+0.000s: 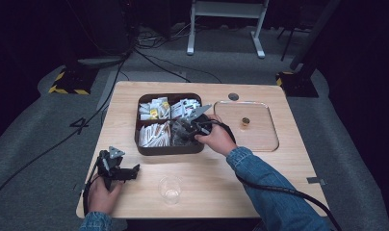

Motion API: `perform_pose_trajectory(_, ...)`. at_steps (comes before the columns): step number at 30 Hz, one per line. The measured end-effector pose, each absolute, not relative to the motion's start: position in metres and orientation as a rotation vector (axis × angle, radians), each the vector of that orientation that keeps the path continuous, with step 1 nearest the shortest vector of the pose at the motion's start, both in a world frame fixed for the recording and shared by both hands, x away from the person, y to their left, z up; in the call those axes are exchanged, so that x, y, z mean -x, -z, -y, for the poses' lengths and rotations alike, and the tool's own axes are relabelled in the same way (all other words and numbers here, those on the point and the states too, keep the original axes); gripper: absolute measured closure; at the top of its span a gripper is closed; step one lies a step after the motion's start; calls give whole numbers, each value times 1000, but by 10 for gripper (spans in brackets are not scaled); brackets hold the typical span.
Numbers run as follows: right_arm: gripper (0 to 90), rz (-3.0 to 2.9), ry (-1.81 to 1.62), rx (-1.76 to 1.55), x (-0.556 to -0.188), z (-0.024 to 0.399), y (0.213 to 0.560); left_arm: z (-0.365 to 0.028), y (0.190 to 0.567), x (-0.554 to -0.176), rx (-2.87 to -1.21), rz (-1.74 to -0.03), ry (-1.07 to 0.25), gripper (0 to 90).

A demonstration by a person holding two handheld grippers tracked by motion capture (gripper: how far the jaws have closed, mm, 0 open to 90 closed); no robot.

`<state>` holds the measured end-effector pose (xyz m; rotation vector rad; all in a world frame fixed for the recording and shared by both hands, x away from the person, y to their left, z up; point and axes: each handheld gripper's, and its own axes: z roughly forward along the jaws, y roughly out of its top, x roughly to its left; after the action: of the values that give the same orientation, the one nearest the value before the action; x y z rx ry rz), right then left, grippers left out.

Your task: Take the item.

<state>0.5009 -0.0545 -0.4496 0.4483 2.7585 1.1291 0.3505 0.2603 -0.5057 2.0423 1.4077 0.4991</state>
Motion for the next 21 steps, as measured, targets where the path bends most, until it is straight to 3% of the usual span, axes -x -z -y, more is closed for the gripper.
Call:
perform_pose_trajectory(6,732,-2741,-1112,-429,-499,54,451,-260,506,-350,-2042,-1408,-499,3)
perform_pose_trajectory(21,758,-2720,-1208,-512,-498,61,445,-260,506,-350,-2042,-1408,-499,3)
